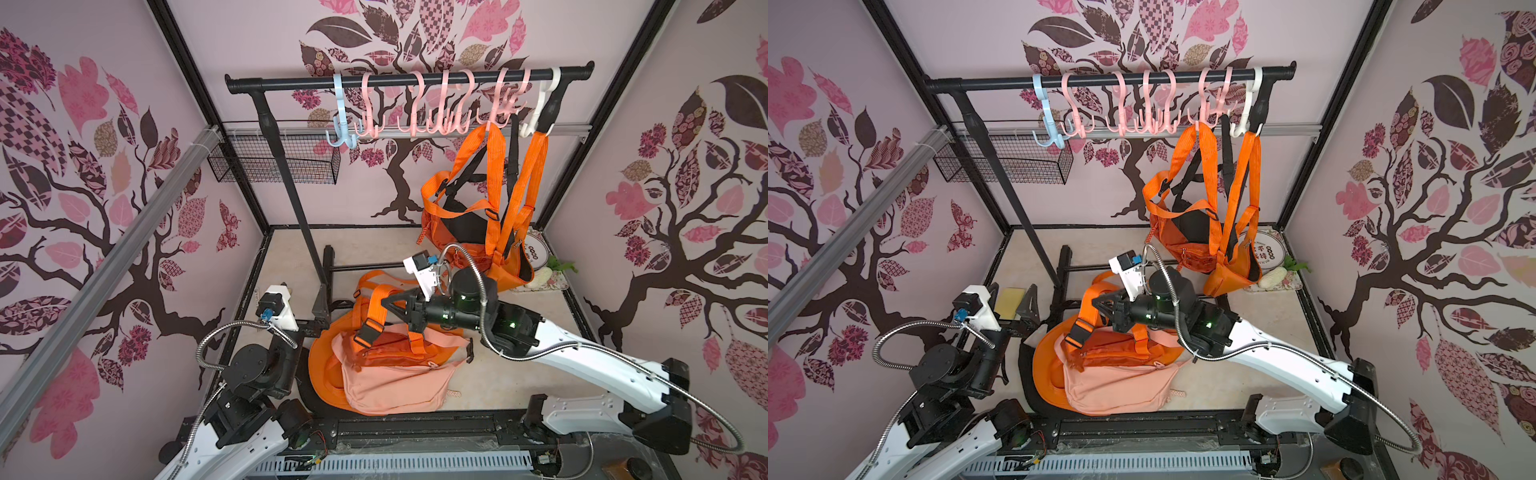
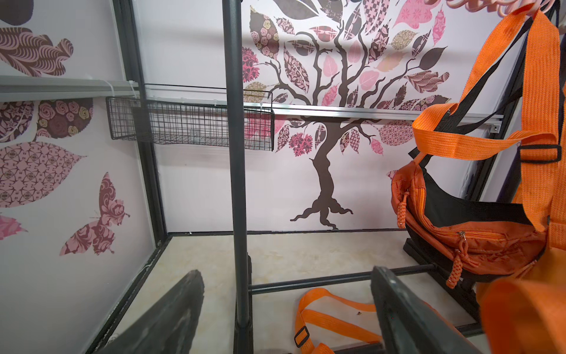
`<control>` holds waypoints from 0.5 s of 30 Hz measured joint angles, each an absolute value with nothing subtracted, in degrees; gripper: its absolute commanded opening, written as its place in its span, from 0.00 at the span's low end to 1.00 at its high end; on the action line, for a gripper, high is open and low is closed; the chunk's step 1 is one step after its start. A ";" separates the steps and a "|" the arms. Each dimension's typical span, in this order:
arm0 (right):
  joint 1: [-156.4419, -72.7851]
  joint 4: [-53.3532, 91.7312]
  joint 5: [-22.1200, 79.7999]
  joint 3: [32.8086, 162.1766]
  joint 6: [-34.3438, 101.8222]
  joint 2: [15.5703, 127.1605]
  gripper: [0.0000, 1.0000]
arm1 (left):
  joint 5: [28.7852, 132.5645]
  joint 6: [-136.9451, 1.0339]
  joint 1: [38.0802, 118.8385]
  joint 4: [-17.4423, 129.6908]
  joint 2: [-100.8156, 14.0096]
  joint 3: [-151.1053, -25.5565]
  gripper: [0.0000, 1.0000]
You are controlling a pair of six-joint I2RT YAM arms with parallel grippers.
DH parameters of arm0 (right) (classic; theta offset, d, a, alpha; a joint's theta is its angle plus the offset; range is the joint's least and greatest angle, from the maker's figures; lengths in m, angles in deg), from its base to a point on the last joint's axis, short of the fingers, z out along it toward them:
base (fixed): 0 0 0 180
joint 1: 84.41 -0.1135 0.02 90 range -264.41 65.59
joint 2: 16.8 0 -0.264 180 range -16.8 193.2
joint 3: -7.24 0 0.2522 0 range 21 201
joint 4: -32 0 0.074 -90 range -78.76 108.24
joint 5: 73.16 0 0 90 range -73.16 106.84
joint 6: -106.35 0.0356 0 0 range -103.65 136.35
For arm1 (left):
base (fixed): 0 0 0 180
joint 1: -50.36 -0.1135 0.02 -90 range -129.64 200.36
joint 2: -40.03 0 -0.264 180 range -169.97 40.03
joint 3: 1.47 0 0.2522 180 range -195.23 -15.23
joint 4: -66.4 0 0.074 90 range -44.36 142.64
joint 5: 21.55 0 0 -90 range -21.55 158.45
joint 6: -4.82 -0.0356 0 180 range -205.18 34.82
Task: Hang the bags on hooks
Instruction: Pick up the bag from the bag.
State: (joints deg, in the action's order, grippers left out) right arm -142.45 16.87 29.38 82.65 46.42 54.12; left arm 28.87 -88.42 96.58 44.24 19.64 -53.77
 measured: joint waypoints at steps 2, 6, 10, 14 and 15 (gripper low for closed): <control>-142.45 17.11 28.94 78.23 47.49 54.86 0.23 | 28.94 -88.42 96.58 44.22 19.38 -53.77 0.88; -142.45 16.89 29.99 72.03 48.82 55.16 0.50 | 29.14 -88.40 96.58 44.17 19.10 -53.77 0.89; -142.45 12.11 30.08 71.37 46.51 55.08 0.65 | 29.75 -88.40 96.58 44.17 18.77 -53.77 0.88; -142.47 5.42 26.62 71.63 44.74 53.94 0.71 | 30.58 -88.40 96.58 44.04 17.55 -53.77 0.89; -142.43 4.00 25.31 71.63 44.60 53.37 0.70 | 30.84 -88.40 96.58 44.00 17.22 -53.77 0.89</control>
State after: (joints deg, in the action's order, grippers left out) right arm -142.43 4.00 25.31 71.63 44.60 53.37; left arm 30.84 -88.40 96.58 44.00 17.22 -53.77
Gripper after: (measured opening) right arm 0.709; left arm 0.885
